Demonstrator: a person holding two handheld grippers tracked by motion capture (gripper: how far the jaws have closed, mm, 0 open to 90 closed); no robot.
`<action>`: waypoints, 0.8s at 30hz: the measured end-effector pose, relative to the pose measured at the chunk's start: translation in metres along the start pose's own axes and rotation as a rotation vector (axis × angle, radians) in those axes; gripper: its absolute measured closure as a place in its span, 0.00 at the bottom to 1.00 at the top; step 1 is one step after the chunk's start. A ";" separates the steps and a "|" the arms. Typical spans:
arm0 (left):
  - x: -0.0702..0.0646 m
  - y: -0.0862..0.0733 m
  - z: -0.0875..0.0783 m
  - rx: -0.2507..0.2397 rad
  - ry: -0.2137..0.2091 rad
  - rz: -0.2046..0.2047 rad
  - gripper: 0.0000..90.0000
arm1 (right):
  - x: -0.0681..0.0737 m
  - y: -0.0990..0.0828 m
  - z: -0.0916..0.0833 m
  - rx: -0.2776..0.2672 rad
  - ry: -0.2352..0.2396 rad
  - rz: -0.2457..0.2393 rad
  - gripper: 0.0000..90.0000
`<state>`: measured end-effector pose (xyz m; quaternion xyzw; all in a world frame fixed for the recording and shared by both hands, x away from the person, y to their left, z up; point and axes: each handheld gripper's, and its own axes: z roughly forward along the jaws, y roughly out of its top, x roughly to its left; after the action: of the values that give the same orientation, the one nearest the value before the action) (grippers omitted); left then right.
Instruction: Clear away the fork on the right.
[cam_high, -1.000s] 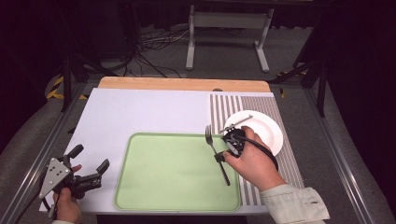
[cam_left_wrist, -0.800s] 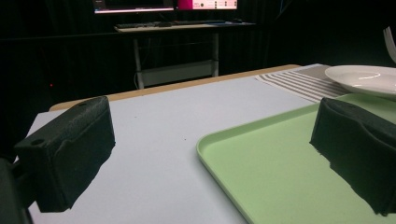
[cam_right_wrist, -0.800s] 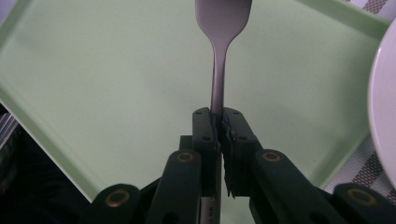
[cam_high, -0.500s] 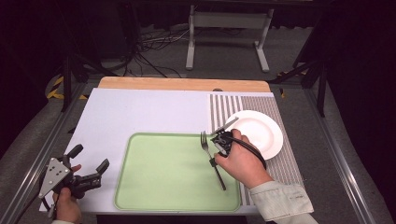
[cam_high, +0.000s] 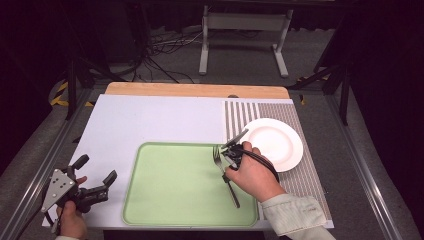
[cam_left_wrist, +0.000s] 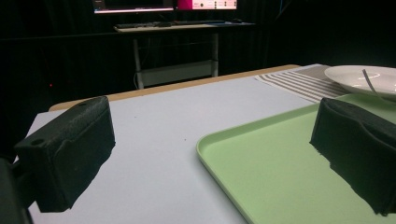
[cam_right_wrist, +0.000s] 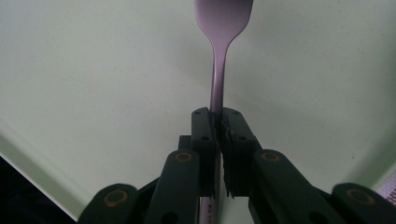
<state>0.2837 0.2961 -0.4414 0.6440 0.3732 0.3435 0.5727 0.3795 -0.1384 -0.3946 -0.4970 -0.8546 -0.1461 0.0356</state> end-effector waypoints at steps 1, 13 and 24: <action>0.000 0.000 0.000 0.000 0.000 0.000 0.00 | 0.000 0.000 0.001 0.002 -0.001 0.002 0.94; 0.000 0.000 0.000 0.001 0.001 0.002 0.00 | -0.002 0.000 0.014 0.046 0.000 0.025 0.94; 0.000 0.000 0.000 0.001 0.000 0.001 0.00 | -0.002 0.000 0.022 0.064 -0.006 0.026 0.91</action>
<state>0.2836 0.2962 -0.4414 0.6446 0.3731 0.3437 0.5719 0.3825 -0.1337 -0.4158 -0.5073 -0.8523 -0.1167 0.0508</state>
